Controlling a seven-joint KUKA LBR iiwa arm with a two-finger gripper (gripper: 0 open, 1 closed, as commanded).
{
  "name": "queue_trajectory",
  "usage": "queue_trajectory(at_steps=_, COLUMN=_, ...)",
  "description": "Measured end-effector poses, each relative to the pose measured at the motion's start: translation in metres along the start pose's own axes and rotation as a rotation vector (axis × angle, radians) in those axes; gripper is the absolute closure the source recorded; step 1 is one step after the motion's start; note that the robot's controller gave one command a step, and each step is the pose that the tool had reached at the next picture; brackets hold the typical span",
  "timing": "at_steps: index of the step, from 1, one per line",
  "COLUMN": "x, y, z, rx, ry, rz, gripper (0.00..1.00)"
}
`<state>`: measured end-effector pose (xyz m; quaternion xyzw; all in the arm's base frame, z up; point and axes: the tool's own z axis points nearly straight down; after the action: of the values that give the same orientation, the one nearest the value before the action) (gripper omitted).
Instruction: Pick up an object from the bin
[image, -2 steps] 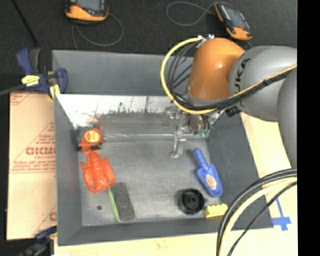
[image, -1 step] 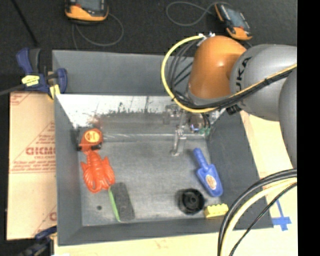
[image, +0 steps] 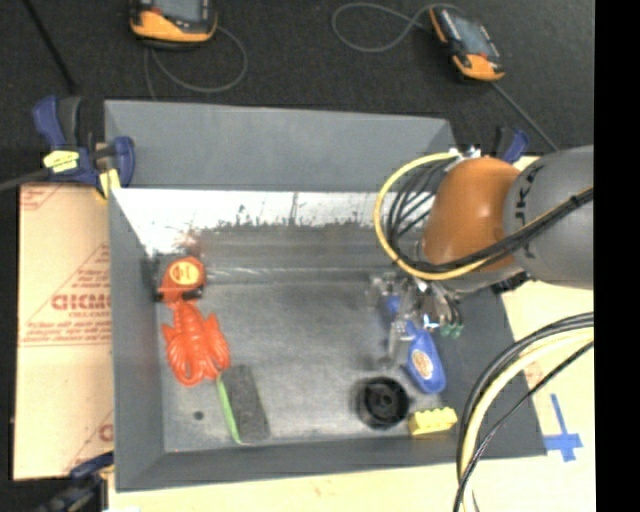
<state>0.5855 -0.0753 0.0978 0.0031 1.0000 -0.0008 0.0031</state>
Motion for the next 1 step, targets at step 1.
queue_trajectory(at_steps=1, x=-0.0323, y=-0.0742, z=-0.0436, rx=-0.001, ry=0.003, rz=-0.106, gripper=0.00)
